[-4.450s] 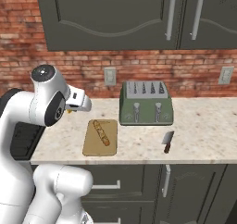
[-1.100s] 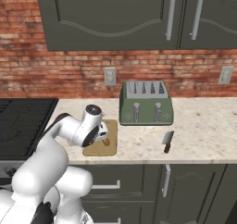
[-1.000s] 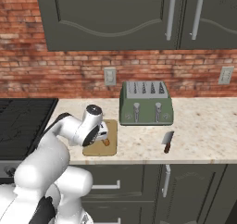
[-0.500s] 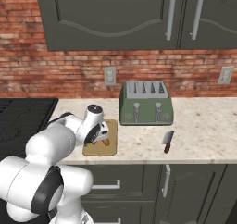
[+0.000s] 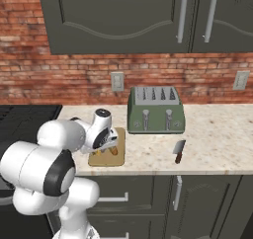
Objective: Retrieve the sausage and cheese from the fridge and place them on the cutting board on the counter.
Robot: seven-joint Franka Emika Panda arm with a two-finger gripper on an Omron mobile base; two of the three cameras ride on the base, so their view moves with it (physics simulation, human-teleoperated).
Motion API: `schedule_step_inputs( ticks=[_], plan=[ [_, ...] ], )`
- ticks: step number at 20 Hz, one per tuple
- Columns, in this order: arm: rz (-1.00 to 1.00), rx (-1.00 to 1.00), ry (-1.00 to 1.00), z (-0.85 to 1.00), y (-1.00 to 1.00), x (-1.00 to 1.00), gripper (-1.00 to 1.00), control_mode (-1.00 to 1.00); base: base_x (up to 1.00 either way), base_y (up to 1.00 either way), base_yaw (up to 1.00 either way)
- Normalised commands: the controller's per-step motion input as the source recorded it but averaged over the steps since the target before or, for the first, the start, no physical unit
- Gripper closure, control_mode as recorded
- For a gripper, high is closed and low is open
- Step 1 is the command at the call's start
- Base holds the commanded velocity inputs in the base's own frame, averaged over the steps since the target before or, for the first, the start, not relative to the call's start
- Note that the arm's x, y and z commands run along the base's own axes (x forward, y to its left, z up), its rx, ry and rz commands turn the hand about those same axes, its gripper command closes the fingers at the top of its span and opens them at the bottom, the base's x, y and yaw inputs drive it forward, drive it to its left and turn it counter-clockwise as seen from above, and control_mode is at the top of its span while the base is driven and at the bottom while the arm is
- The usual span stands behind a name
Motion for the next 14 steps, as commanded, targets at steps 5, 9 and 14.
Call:
schedule_step_inputs(
  ticks=[5,9,14],
  plan=[
    [0.03,-0.02,0.01,-0.11,-0.15,0.01,1.0,-1.0,0.0,0.0,0.0],
    [0.02,-0.02,0.0,-0.02,-0.02,-0.02,-1.0,-1.0,0.0,0.0,0.0],
    [0.0,-0.01,0.0,0.0,0.0,-0.08,-1.0,-1.0,0.0,0.0,0.0]
  ],
)
